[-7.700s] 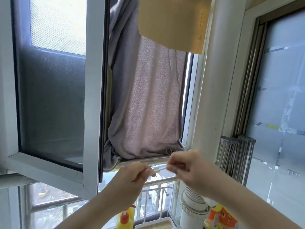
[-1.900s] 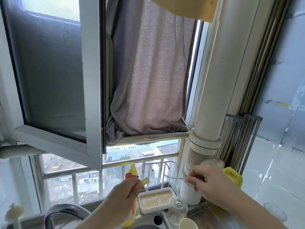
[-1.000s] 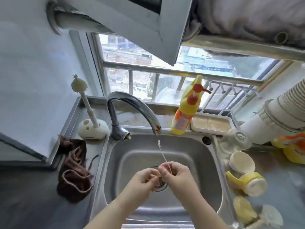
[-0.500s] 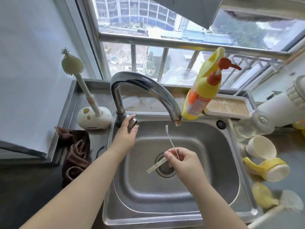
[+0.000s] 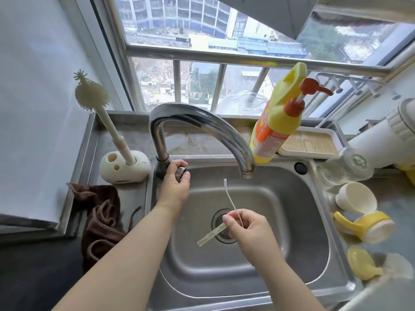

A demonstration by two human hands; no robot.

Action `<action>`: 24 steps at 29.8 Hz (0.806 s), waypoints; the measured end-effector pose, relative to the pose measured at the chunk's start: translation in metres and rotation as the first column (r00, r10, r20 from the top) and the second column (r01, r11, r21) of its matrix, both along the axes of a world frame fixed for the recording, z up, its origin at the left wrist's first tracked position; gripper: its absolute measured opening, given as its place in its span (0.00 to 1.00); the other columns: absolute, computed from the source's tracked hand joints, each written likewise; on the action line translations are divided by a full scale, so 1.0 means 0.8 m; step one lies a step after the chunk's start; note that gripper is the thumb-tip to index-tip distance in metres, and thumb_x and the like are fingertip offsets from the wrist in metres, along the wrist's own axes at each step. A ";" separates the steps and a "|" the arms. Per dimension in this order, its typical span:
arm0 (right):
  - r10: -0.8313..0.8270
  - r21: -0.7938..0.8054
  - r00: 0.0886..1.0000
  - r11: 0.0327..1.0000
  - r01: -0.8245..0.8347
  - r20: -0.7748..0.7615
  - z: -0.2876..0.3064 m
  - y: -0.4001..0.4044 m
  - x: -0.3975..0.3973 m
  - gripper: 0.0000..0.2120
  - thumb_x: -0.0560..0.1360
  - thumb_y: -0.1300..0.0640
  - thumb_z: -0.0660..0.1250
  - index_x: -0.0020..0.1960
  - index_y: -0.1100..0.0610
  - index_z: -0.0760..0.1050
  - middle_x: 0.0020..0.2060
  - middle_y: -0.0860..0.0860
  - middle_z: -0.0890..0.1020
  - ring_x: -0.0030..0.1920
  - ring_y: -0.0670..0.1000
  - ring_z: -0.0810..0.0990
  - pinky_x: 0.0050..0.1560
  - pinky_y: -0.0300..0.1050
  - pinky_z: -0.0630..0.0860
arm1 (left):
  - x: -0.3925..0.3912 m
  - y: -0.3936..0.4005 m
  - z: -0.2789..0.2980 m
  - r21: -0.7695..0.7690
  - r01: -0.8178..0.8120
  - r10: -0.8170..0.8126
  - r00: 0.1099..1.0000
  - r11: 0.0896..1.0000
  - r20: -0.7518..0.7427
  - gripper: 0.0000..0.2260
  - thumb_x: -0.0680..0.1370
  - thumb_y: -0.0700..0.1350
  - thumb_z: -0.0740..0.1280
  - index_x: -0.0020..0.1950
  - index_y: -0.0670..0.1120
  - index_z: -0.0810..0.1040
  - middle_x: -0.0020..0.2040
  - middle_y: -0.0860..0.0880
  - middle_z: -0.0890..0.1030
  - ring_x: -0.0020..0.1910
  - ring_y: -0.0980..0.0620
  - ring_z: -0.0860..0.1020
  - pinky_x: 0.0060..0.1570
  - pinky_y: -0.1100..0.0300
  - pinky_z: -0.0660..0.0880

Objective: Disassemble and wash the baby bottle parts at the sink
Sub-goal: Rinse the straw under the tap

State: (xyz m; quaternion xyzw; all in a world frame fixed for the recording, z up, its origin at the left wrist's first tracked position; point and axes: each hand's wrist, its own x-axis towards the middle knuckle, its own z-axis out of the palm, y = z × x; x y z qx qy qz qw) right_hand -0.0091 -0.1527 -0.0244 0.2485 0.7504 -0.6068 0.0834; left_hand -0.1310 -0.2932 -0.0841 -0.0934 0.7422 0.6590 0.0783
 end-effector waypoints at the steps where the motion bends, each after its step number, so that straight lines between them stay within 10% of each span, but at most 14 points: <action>1: -0.001 0.015 1.000 1.000 0.000 0.002 -0.001 0.001 0.002 0.06 0.73 0.60 0.69 0.38 0.61 0.78 0.24 0.48 0.74 0.28 0.47 0.71 0.31 0.34 0.68 | 0.000 0.003 0.000 0.005 -0.019 0.019 1.000 1.000 -0.001 0.15 0.78 0.34 0.59 0.45 0.55 0.69 0.38 0.52 0.68 0.37 0.52 0.67 0.44 0.57 0.69; 24: -0.052 0.157 0.998 0.987 0.045 0.041 -0.006 0.033 0.022 0.07 0.72 0.56 0.71 0.36 0.55 0.79 0.26 0.48 0.76 0.29 0.44 0.73 0.34 0.35 0.71 | 0.003 0.002 0.005 0.024 0.024 -0.024 1.000 0.999 -0.009 0.16 0.79 0.31 0.57 0.46 0.54 0.68 0.38 0.52 0.67 0.33 0.59 0.67 0.40 0.61 0.68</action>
